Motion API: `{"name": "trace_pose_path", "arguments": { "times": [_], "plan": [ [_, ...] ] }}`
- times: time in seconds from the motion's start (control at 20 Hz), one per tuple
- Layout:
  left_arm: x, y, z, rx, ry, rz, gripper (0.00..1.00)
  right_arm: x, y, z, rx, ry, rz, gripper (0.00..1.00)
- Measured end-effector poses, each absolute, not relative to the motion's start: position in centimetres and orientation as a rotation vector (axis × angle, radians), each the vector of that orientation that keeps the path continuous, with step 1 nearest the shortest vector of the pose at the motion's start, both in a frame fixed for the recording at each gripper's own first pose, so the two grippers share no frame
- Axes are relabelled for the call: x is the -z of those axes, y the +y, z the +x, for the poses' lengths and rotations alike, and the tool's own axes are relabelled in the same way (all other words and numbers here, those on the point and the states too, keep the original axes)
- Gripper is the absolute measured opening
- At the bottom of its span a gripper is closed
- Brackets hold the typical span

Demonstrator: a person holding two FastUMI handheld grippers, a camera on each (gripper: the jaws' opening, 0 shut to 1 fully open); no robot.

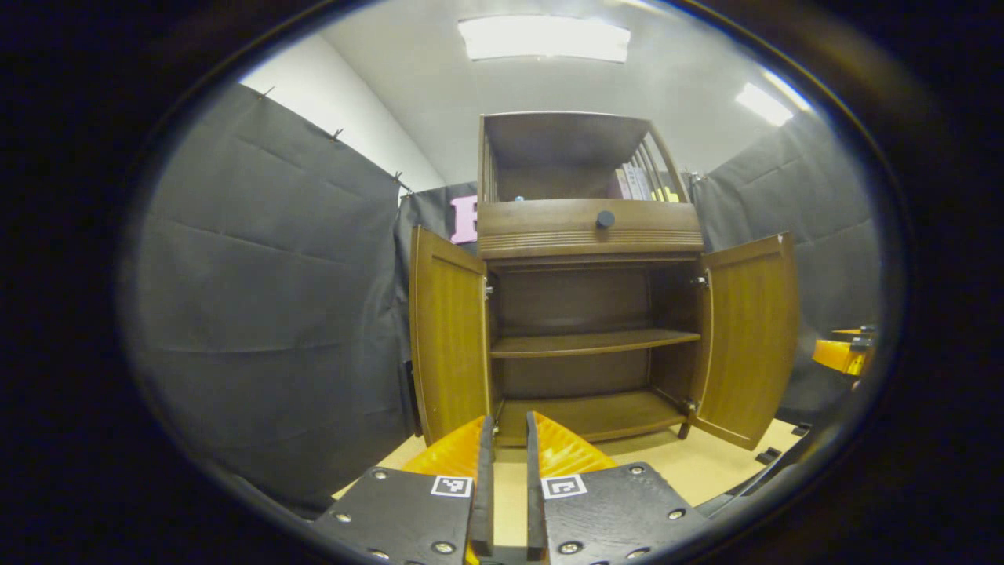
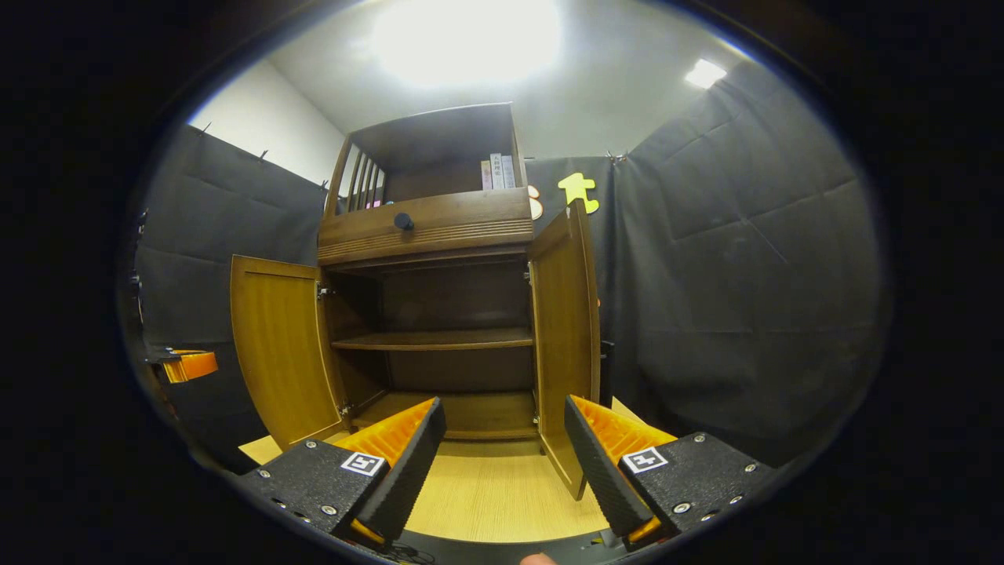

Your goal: Open the right door of the double-door shoe cabinet with the right hand, and open the left door with the left hand.

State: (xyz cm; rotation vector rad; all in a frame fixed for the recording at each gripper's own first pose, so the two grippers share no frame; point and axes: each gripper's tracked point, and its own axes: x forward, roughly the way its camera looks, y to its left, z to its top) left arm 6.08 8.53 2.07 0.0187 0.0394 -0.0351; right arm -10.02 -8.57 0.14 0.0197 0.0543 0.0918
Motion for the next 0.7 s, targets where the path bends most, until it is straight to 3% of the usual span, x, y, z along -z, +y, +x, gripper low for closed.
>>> {"name": "trace_pose_path", "arguments": {
  "times": [0.3,0.4,0.7],
  "plan": [
    [-2.17,8.76,6.22,0.031,0.026,0.041,0.22,0.0,-8.58,-10.97,-0.1,0.057,0.017,0.94],
    [-2.1,8.36,5.94,0.033,0.026,0.018,0.31,-0.01,-8.53,-11.09,-0.101,0.058,0.019,0.94],
    [-2.07,9.19,5.63,-0.005,0.036,0.029,0.81,-0.09,-8.36,-10.79,-0.103,0.056,0.017,0.94]
  ]
}}
